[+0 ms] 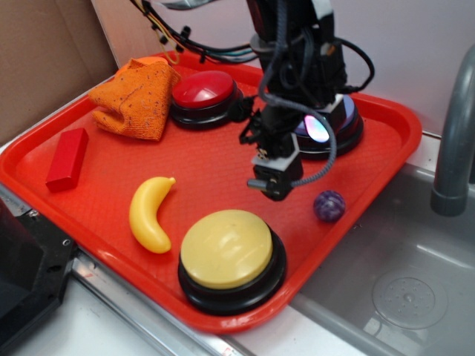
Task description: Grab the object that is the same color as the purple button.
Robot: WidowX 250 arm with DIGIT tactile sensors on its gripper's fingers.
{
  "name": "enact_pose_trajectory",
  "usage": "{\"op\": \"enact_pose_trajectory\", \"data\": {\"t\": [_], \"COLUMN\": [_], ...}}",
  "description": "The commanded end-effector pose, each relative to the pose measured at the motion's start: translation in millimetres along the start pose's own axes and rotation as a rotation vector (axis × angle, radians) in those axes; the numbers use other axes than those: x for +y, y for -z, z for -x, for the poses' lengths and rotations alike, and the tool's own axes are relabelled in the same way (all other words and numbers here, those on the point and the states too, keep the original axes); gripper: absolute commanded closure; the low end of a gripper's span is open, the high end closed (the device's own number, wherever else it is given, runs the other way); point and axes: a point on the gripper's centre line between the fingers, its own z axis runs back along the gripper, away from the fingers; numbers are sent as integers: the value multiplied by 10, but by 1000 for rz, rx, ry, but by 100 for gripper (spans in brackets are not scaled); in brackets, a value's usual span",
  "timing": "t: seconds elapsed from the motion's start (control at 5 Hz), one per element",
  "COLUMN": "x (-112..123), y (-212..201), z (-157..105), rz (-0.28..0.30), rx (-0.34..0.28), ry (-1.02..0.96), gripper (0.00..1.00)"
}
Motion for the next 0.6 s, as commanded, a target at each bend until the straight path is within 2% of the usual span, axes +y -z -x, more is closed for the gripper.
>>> {"op": "enact_pose_trajectory", "data": {"t": [0.0, 0.2, 0.4], "x": [-154, -223, -219], "y": [82, 158, 225], "z": [-208, -235, -264], "rz": [-30, -2, 5], "rx": [-1, -4, 19], "ry": [64, 92, 89], "gripper": [0, 0, 0]}}
